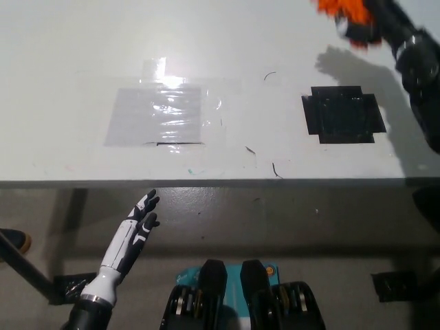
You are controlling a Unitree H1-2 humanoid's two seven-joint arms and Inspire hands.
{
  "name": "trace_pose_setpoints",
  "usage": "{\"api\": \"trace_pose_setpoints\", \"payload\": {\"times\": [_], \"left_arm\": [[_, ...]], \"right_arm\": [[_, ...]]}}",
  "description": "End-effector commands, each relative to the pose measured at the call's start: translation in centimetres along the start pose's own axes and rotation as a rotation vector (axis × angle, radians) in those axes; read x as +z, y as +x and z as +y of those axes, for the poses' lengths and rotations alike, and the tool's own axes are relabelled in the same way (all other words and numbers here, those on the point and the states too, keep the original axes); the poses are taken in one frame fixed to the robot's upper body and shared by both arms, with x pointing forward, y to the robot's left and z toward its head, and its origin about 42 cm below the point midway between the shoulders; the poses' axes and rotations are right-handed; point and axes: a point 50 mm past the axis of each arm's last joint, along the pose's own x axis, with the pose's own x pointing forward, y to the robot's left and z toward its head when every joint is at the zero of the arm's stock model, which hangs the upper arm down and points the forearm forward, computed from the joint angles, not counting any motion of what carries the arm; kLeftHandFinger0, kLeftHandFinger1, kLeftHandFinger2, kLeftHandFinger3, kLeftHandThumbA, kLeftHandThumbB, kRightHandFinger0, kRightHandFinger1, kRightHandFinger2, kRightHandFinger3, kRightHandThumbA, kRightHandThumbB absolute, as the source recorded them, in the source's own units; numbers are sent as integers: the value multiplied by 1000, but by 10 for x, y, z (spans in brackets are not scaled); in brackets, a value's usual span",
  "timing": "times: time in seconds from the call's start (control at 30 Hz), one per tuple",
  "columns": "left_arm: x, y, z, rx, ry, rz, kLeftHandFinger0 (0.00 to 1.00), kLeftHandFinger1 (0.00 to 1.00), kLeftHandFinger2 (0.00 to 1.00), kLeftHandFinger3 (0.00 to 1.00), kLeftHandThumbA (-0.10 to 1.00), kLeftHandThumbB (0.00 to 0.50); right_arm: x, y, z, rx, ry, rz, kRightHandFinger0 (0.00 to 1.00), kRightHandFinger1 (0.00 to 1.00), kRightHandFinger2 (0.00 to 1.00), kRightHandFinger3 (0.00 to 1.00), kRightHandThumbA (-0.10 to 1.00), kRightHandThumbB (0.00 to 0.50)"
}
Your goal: The robot uses it right hand to pick up an extended orange duster kept in the middle of the desk and presses its handle against the desk to collapse it
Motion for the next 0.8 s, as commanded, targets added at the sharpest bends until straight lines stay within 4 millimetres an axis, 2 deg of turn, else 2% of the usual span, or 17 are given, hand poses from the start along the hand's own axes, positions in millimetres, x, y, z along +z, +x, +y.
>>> {"api": "trace_pose_setpoints", "payload": {"times": [0.0, 0.13, 0.2, 0.27, 0.37, 0.43, 0.57, 0.67, 0.77], "left_arm": [[5, 1, 8, 41, 6, -53, 806, 986, 997, 1000, 1000, 500], [5, 1, 8, 39, 7, -51, 801, 994, 999, 1000, 1000, 500], [5, 0, 7, 42, 0, -51, 797, 993, 993, 1000, 1000, 500], [5, 0, 7, 43, 2, -52, 787, 983, 987, 1000, 1000, 500], [4, -3, 8, 45, 3, -49, 782, 981, 984, 1000, 1000, 500], [4, -4, 9, 50, 6, -50, 751, 958, 965, 1000, 1000, 500], [3, -6, 7, 50, 0, -45, 737, 945, 949, 1000, 1000, 500], [2, -8, 6, 42, 7, -41, 770, 973, 969, 1000, 1000, 500], [1, -10, 6, 43, 7, -39, 745, 955, 961, 1000, 1000, 500]], "right_arm": [[93, 29, -54, -280, 175, -168, 0, 419, 742, 821, -100, 123], [97, 29, -54, -325, 223, -158, 0, 413, 757, 848, -100, 118], [96, 27, -45, -411, 249, -199, 0, 332, 700, 742, -100, 127], [90, 25, -35, -449, 249, -234, 0, 215, 571, 571, -100, 138], [84, 23, -22, -474, 282, -235, 0, 188, 533, 512, -100, 126], [80, 21, -15, -498, 304, -245, 0, 133, 483, 473, -100, 132], [70, 18, -4, -517, 353, -235, 0, 92, 444, 475, -100, 126], [63, 15, 8, -534, 388, -202, 0, 57, 411, 469, -100, 123], [54, 12, 18, -545, 420, -156, 0, 56, 392, 445, -100, 121]]}}
